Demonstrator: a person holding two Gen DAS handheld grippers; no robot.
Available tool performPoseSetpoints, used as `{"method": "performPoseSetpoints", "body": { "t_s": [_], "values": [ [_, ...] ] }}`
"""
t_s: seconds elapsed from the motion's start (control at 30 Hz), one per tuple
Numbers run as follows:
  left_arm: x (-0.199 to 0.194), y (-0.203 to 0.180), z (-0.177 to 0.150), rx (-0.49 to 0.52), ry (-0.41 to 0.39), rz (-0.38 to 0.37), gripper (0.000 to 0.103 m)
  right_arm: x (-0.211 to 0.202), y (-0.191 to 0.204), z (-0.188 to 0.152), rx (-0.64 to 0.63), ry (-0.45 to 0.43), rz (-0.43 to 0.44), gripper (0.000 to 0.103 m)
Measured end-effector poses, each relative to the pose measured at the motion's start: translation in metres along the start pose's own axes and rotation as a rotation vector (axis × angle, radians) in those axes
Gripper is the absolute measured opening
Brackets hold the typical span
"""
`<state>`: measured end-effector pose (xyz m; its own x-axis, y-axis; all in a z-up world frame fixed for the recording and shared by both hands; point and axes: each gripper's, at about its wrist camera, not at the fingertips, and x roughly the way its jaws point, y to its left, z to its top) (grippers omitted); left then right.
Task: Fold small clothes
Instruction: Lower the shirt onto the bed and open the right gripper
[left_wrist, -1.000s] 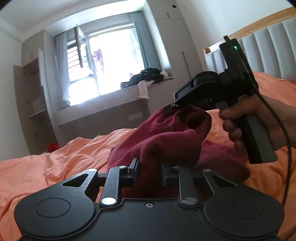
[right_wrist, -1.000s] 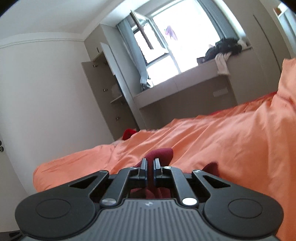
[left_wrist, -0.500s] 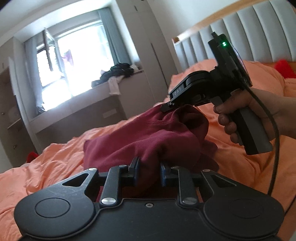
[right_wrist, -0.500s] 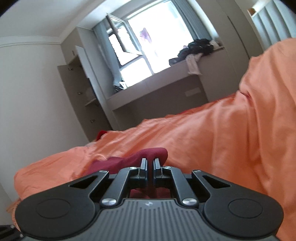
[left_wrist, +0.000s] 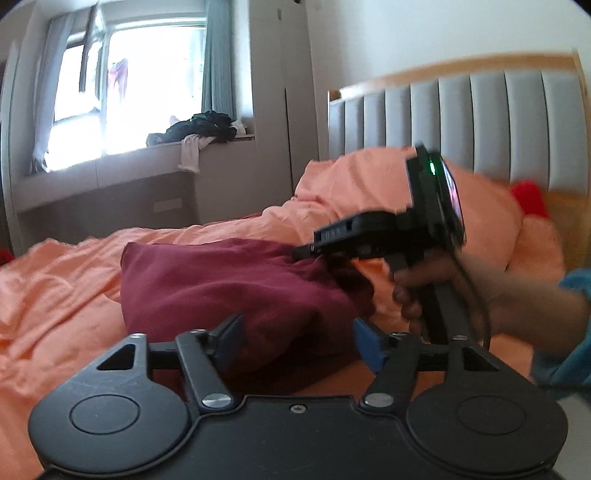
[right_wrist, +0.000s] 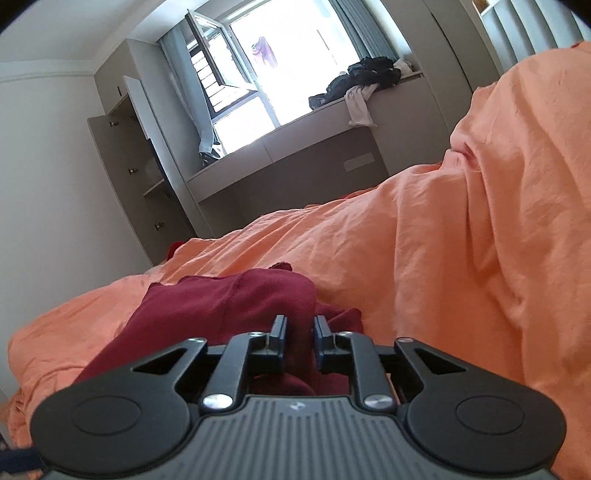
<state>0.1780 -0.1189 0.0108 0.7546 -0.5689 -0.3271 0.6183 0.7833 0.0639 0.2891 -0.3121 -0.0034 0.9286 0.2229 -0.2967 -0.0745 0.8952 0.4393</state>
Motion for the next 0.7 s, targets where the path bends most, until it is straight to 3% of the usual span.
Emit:
{"method": "performPoseSetpoints", "body": {
  "t_s": [0.03, 0.17, 0.23, 0.27, 0.33, 0.43, 0.57, 0.7],
  "values": [
    [-0.003, 0.003, 0.000, -0.023, -0.011, -0.009, 0.074, -0.001, 0.000, 0.000, -0.009, -0.002, -0.005, 0.037],
    [-0.007, 0.017, 0.005, -0.093, -0.046, 0.002, 0.085, -0.015, 0.004, -0.007, -0.053, -0.028, -0.029, 0.060],
    [-0.011, 0.023, 0.005, -0.128, -0.070, 0.036, 0.095, -0.027, 0.007, -0.012, -0.080, -0.049, -0.040, 0.079],
    [-0.014, 0.027, 0.005, -0.153, -0.083, 0.063, 0.100, -0.033, 0.009, -0.015, -0.095, -0.061, -0.047, 0.083],
    [-0.016, 0.038, 0.005, -0.210, -0.101, 0.107, 0.101, -0.046, 0.012, -0.020, -0.129, -0.086, -0.051, 0.094],
    [-0.017, 0.058, 0.005, -0.326, -0.102, 0.165, 0.102, -0.067, 0.021, -0.031, -0.177, -0.136, -0.062, 0.103],
    [-0.018, 0.084, 0.002, -0.464, -0.085, 0.270, 0.102, -0.091, 0.033, -0.046, -0.216, -0.185, -0.019, 0.103],
    [-0.017, 0.100, -0.003, -0.569, -0.067, 0.307, 0.102, -0.102, 0.055, -0.062, -0.285, -0.176, 0.027, 0.103]
  ]
}}
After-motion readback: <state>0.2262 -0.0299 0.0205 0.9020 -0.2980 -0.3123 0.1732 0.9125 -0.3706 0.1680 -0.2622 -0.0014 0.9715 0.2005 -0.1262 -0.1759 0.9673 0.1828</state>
